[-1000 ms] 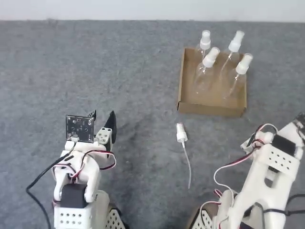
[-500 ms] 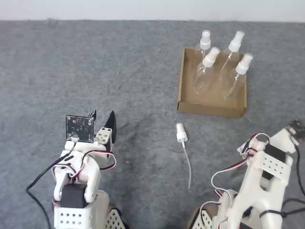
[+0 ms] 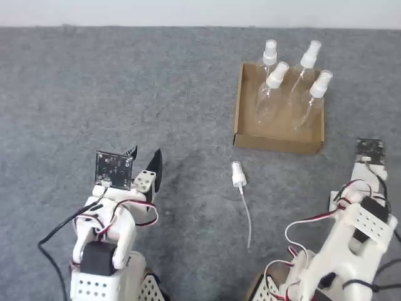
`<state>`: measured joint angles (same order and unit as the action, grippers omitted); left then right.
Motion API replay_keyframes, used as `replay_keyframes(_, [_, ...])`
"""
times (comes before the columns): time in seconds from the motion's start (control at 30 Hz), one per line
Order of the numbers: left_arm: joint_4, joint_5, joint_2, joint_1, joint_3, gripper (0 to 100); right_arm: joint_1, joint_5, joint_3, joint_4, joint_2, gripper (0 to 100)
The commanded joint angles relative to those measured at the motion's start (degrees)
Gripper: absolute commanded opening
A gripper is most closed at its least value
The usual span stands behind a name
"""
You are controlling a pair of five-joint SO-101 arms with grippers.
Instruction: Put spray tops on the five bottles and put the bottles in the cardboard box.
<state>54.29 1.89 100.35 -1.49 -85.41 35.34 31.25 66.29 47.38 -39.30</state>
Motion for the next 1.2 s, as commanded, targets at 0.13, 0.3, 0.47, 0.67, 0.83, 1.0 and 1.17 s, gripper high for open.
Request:
replay_keyframes(0.13, [1.85,-4.13,-2.73,-4.57,7.60,15,7.96,16.00,-7.65,2.77,-1.10,0.5])
replay_keyframes(0.3, [1.85,-5.10,-21.01,-9.67,18.15,15,10.33,20.57,-9.93,3.12,-0.92,0.5])
replay_keyframes(0.47, [3.43,-4.57,-43.60,-17.41,30.81,15,10.77,20.57,-13.71,2.77,5.05,0.5])
replay_keyframes(0.67, [1.23,3.87,-65.93,-25.41,40.31,16,11.82,19.78,-24.79,2.68,21.14,0.6])
replay_keyframes(0.83, [-1.14,10.20,-82.99,-30.42,47.87,21,11.91,16.62,-30.95,2.68,29.23,0.6])
replay_keyframes(1.0, [-2.46,18.55,-97.85,-31.38,56.04,23,11.74,16.70,-31.21,2.59,30.55,0.6])
replay_keyframes(1.17, [-2.64,24.18,-106.55,-31.21,61.05,22,11.74,16.79,-31.03,2.59,30.90,0.6])
